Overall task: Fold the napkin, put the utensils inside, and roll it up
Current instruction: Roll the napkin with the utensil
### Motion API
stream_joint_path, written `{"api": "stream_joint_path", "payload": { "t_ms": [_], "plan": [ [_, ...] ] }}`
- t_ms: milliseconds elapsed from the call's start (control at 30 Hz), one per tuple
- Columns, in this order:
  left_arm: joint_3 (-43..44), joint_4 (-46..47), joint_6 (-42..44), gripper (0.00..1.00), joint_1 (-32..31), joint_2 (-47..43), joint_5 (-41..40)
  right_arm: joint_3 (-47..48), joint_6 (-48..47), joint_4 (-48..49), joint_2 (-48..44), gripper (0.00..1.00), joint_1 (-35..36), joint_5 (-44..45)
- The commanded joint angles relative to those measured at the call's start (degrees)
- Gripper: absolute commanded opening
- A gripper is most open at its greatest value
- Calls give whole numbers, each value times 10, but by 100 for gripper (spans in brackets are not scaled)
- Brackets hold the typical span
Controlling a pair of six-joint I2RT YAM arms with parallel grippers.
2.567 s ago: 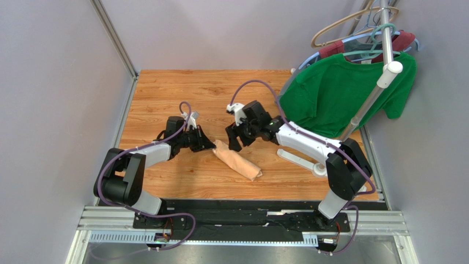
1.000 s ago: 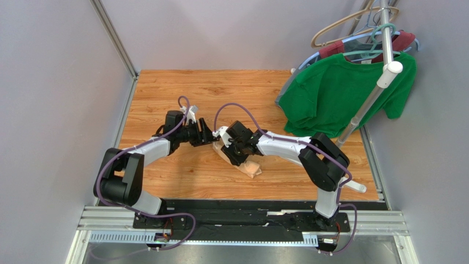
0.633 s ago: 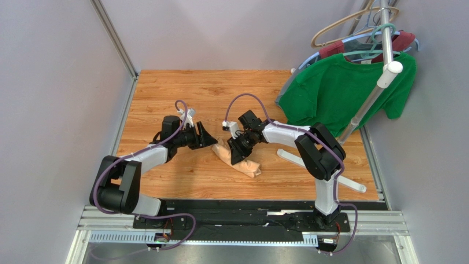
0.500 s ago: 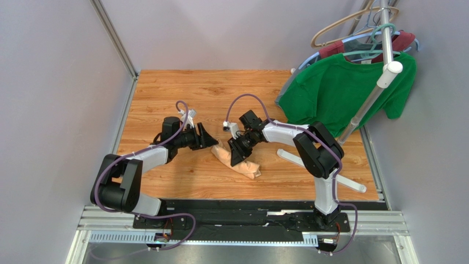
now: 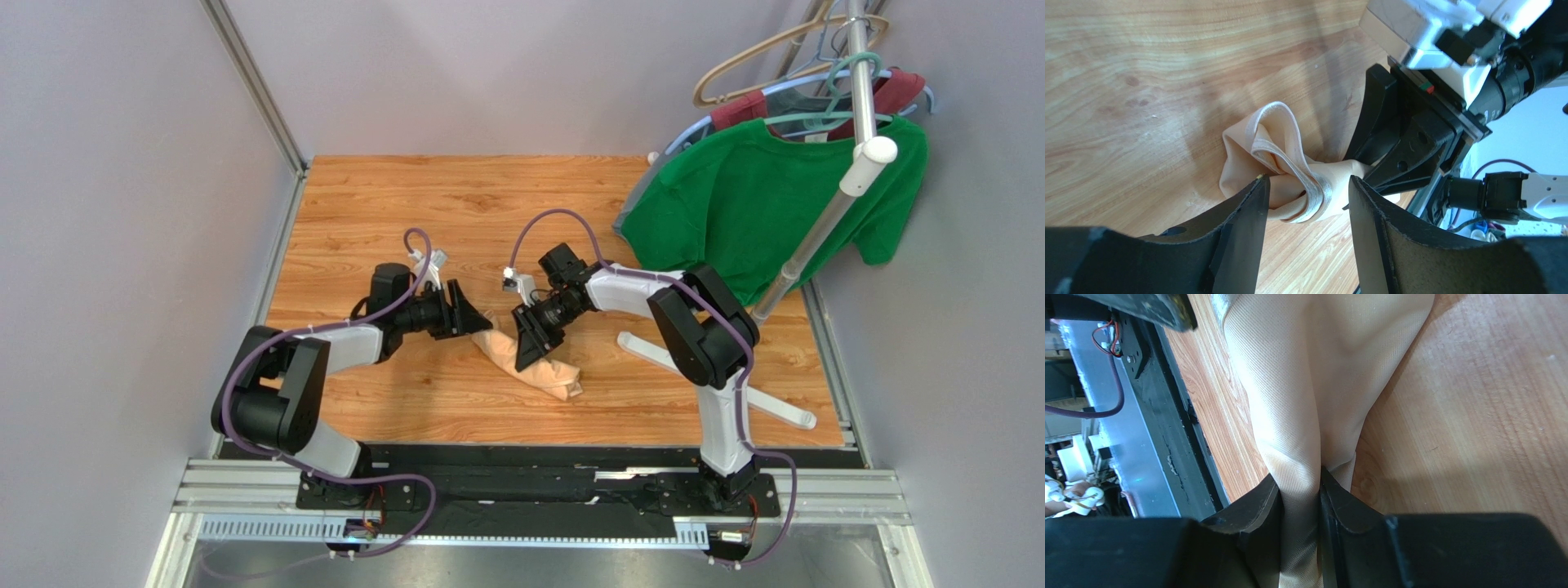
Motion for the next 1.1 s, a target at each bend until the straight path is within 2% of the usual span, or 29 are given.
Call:
{"api": "stream_joint_path", "payload": {
  "t_ms": [0,67,167,200,267,300,400,500,667,733,900,1067],
  "plan": [
    [13,18,13,55,-13,10,19,11,-3,-17,23,28,-5,14],
    [15,17,13,47,-14,12,17,11,-2,-17,23,29,-6,14],
    [20,11,13,27,-14,17,15,11,-2,-18,21,32,-6,18],
    [22,8,13,17,-14,21,15,12,-1,-18,18,36,-6,21],
    [26,4,13,9,-15,24,15,12,2,-18,10,45,-7,25],
    [27,2,13,0,-14,25,15,12,5,-18,5,52,-7,35],
    [35,-12,12,0,-14,23,9,15,13,-18,-21,62,-6,56],
    [49,-39,12,0,-14,21,-2,19,26,-18,-56,68,-7,85],
    [73,-90,10,0,-14,18,-18,11,44,-1,-134,73,11,178],
    [82,-114,13,0,-14,22,-20,2,38,15,-161,74,27,248],
    [102,-141,11,0,-14,43,-26,-38,10,57,-221,74,109,408],
    [108,-138,-3,0,-14,58,-24,-51,-27,73,-204,74,199,538]
  ]
}}
